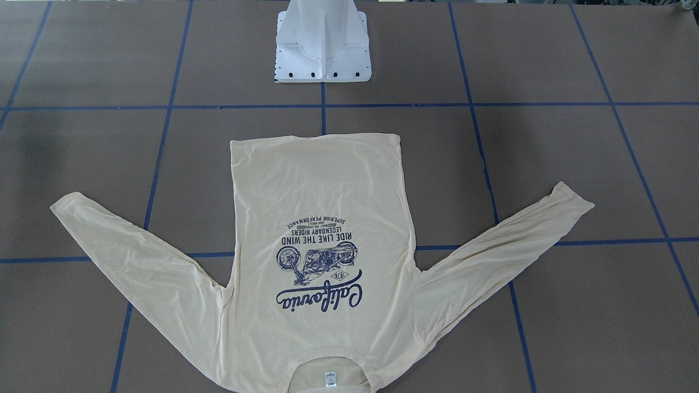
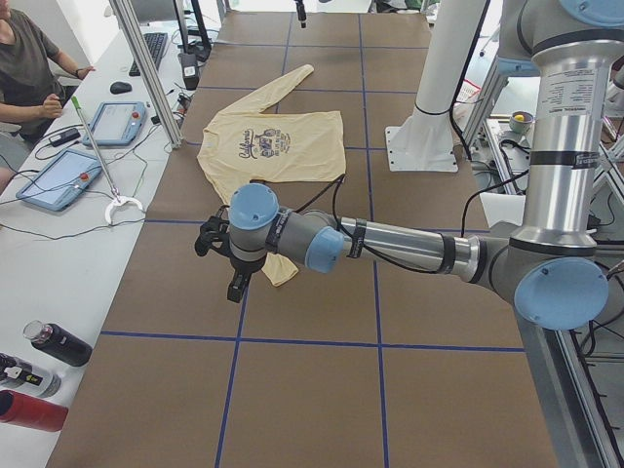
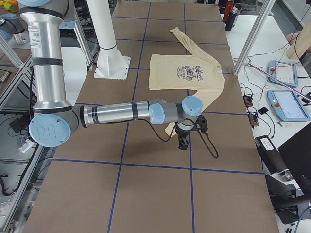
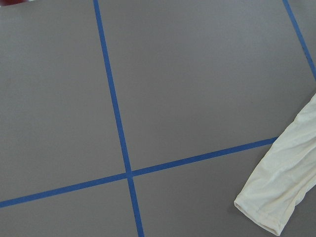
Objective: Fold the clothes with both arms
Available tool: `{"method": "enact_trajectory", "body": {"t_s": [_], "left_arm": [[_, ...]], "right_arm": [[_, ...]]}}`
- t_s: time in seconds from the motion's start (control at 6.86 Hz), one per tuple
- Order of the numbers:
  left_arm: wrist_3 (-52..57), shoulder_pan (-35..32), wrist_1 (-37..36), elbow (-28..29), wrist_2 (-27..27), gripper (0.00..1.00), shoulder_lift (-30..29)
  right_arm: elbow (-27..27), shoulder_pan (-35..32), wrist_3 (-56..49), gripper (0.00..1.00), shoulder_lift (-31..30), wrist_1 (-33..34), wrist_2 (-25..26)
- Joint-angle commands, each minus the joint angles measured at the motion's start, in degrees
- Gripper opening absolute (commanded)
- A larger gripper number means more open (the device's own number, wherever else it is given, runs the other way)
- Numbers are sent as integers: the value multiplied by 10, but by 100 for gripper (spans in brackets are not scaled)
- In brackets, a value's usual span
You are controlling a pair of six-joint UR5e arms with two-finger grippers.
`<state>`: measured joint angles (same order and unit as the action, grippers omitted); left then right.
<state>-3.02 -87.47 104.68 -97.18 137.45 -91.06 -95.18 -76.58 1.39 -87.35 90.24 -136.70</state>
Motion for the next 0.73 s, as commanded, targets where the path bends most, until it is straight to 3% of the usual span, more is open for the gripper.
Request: {"method": "enact_trajectory", "body": {"t_s": [0.0, 0.44, 0.58], "left_arm": [[-1, 9, 24, 1, 0, 99, 0], [-1, 9, 26, 1, -1, 99, 0], [-2, 9, 26, -1, 0, 99, 0]], "right_arm": [[3, 73, 179, 100, -1, -88, 0], [113, 106, 344, 100, -1, -315, -2], [116, 128, 446, 100, -1, -369, 1]]}}
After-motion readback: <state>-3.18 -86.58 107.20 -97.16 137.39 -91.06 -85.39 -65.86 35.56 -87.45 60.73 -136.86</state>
